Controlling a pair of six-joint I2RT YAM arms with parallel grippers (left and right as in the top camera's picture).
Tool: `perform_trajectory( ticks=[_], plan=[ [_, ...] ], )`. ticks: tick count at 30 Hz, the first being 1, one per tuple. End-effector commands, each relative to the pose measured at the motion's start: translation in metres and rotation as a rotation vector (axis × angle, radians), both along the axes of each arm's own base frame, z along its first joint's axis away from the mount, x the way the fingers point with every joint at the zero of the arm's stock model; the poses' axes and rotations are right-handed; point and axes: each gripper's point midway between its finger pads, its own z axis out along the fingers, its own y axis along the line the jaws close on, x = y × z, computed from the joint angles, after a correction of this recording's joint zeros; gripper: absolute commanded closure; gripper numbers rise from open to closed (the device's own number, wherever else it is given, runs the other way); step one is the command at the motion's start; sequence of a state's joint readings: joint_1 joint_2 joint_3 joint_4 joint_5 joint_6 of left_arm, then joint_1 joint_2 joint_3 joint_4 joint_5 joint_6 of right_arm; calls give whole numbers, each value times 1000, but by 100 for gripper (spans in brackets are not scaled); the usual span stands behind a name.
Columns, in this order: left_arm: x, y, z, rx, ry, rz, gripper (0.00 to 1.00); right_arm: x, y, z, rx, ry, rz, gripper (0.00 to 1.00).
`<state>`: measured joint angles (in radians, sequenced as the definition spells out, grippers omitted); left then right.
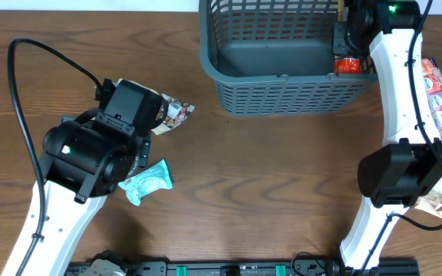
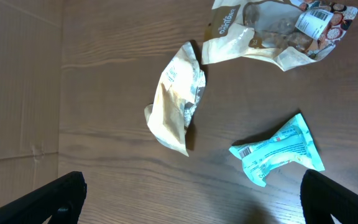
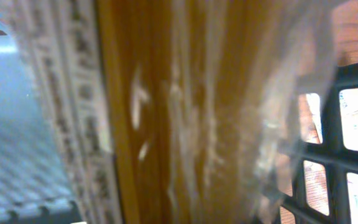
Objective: Pack container
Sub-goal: 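Lower the spaghetti into the basket and open the right gripper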
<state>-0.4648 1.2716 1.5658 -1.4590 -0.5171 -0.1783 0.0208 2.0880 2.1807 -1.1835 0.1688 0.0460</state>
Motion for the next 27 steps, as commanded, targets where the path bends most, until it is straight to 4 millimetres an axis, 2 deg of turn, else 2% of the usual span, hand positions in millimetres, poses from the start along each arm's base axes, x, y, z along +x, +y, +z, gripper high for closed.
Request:
perform_trajectory(
  ticks=[1, 6, 7, 10, 19, 22, 25, 27],
  plan=[
    [0, 5, 5, 17, -13, 2, 1, 3, -8, 21, -12, -65, -30, 80],
    [0, 5, 5, 17, -13, 2, 1, 3, -8, 21, -12, -65, -30, 50],
    [0, 5, 5, 17, -13, 2, 1, 3, -8, 21, -12, -65, -29, 48],
    [0, 5, 5, 17, -13, 2, 1, 3, -8, 21, -16, -64, -23, 42],
    [0, 5, 5, 17, -13, 2, 1, 13, -8, 29, -29, -110, -1, 37],
    [0, 5, 5, 17, -13, 2, 1, 20, -8, 50, -39, -171, 16, 33],
    [0, 5, 5, 17, -13, 2, 1, 26, -8, 87, -48, -264, 23, 30],
    [0, 5, 5, 17, -13, 2, 1, 29, -10, 120, -61, -346, 19, 16]
  ],
)
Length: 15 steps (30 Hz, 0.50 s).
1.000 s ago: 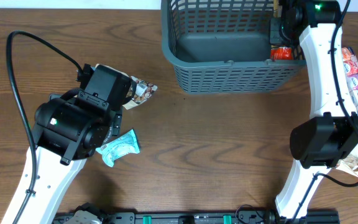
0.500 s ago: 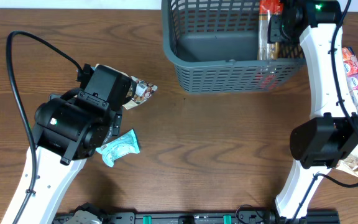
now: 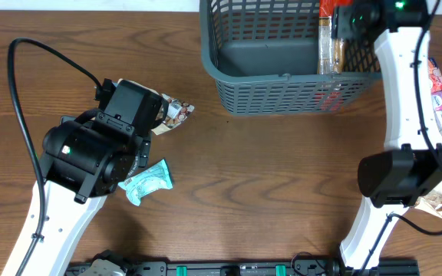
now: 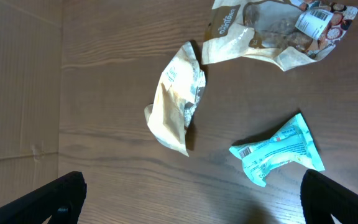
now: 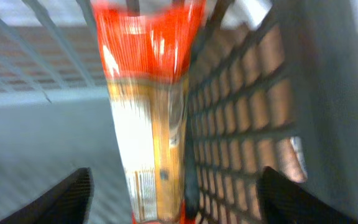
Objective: Pack container
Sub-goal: 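Lower the spaghetti into the basket and open the right gripper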
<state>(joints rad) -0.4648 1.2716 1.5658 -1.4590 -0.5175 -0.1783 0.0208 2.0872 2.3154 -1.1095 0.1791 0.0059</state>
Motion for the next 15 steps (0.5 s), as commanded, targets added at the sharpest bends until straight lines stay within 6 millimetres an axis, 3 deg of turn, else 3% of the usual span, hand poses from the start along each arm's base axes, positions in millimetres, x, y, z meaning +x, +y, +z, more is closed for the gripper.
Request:
perform_trajectory(
  ticks=[1, 3, 5, 8, 10, 12, 15],
  plan=[
    [0, 5, 5, 16, -13, 2, 1, 0, -12, 80, -46, -193, -16, 9],
    [0, 5, 5, 16, -13, 2, 1, -5, -23, 118, -92, -282, -53, 1],
    [0, 5, 5, 16, -13, 2, 1, -17, -41, 155, -153, -362, -115, 1],
    [0, 5, 5, 16, -13, 2, 2, -36, -71, 188, -225, -413, -175, 1],
    [0, 5, 5, 17, -13, 1, 1, -50, -94, 190, -264, -382, -198, 1],
    [0, 5, 5, 16, -13, 2, 1, -62, -115, 179, -281, -319, -228, 1],
    [0, 5, 5, 16, -13, 2, 1, -82, -132, 139, -248, -133, -128, 1]
  ],
)
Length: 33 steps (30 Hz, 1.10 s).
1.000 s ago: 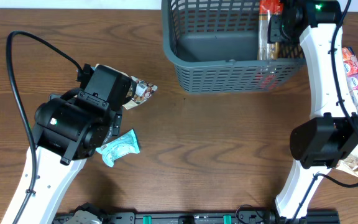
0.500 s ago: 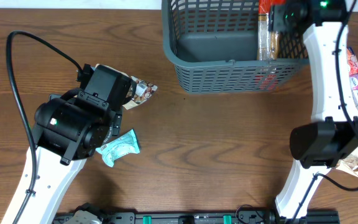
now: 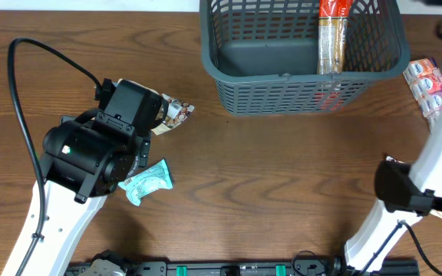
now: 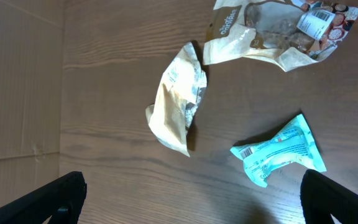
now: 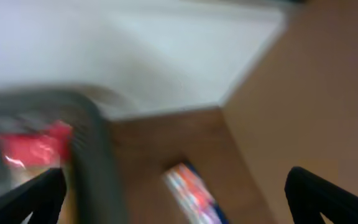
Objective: Pack container
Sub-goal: 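Lower the spaghetti into the basket and open the right gripper, then move the right gripper down onto the Kleenex tissue packs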
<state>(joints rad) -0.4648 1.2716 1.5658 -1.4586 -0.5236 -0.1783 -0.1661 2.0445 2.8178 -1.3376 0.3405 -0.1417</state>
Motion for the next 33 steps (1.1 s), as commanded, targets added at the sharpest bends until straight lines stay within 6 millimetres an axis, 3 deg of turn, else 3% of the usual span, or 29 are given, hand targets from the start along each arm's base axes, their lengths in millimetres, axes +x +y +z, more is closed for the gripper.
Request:
perform_trajectory(
  ticks=[1, 3, 5, 10, 14, 19, 24, 28, 33],
  plan=[
    [-1, 4, 4, 12, -10, -1, 1, -15, -14, -42, 23, 201, 133, 1],
    [-1, 4, 4, 12, -10, 0, 1, -32, -1, -69, 108, 322, 318, 1],
    [-1, 4, 5, 12, -11, 0, 1, -48, -1, -87, 187, 386, 425, 1],
    [-1, 4, 4, 12, -11, 0, 1, -58, -56, -106, 250, 386, 302, 1],
    [-1, 4, 4, 12, -11, 0, 1, -67, -90, -128, 308, 403, 200, 1],
    [-1, 4, 4, 11, -11, 0, 1, -67, -112, -168, 286, 490, 233, 1],
    [-1, 4, 4, 12, -11, 0, 1, -65, -136, -229, 293, 603, 150, 1],
    [-1, 4, 5, 12, -11, 0, 1, -60, -144, -271, 334, 674, 127, 1],
    [-1, 4, 4, 11, -11, 0, 2, -59, -153, -307, 343, 750, 104, 1]
  ],
)
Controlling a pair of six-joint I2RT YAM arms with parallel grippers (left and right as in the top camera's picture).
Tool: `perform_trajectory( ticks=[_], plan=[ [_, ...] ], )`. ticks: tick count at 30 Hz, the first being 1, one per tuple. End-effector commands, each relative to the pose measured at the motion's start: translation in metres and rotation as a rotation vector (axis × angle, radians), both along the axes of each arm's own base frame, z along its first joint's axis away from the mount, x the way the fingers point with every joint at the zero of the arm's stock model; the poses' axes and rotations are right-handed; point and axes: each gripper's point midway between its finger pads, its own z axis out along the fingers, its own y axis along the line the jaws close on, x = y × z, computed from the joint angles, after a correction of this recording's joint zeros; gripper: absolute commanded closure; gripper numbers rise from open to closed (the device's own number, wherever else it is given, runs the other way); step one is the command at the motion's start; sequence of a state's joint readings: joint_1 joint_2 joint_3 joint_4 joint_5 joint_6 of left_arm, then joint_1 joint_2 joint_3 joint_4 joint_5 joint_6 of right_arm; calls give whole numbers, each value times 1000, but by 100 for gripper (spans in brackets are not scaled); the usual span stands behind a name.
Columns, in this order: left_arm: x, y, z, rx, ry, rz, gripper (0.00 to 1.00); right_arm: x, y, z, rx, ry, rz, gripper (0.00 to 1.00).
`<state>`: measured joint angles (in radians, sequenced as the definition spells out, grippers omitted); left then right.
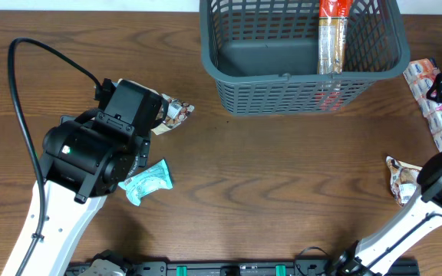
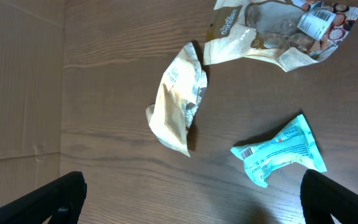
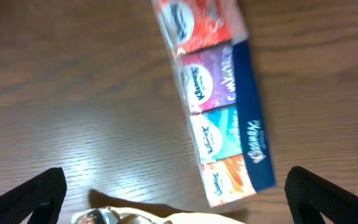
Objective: Pack container
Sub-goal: 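Move the right gripper down onto the Kleenex tissue packs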
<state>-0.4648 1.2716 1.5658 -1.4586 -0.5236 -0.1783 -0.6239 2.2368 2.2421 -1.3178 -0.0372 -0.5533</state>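
The grey basket (image 1: pixel 282 96) stands at the back of the table, with a red and orange pasta packet (image 1: pixel 332 34) lying inside along its right side. My right gripper (image 3: pixel 176 199) is open and hangs above a multicoloured tissue multipack (image 3: pixel 219 106), which lies at the table's right edge (image 1: pixel 436 103). My left gripper (image 2: pixel 191 196) is open and empty, high over a cream packet (image 2: pixel 176 99), a brown and cream pouch (image 2: pixel 272 31) and a teal packet (image 2: pixel 278 152). From overhead the left arm (image 1: pixel 90 153) hides its own fingers.
A crumpled snack pouch (image 1: pixel 399 178) lies on the table just nearer than the tissue pack and shows at the bottom of the right wrist view (image 3: pixel 129 218). A black cable (image 1: pixel 21 100) loops from the left arm. The table's right edge is close to the right gripper.
The right gripper, then high beyond the basket's right rim, is now open over the tissue multipack at the table's right edge. The left arm and its packets are unchanged.
At first the right gripper held the pasta packet inside the basket by its right wall. Then it was open, with the packet lying in the basket. After that it was away beyond the rim, and now it is over the tissue pack. The left arm stayed put throughout.
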Motion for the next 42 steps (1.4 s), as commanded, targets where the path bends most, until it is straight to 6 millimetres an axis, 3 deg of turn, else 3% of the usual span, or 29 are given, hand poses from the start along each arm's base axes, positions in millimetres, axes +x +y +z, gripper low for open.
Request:
perform_trajectory(
  ticks=[1, 7, 18, 23, 42],
  plan=[
    [-1, 4, 4, 12, -11, 0, 1, -3, -8, -20, -24, 65, -8, 1],
    [-1, 4, 5, 12, -11, 0, 1, 2, -21, -27, -76, 67, 1, 1],
    [-1, 4, 4, 11, -10, -1, 1, -8, -46, -34, -88, 65, 6, 1],
    [-1, 4, 4, 11, -11, 0, 1, -14, -51, -51, -37, 72, -11, 1],
    [-1, 4, 4, 11, -11, 0, 1, -5, -55, -109, 21, 100, 4, 1]
  ],
)
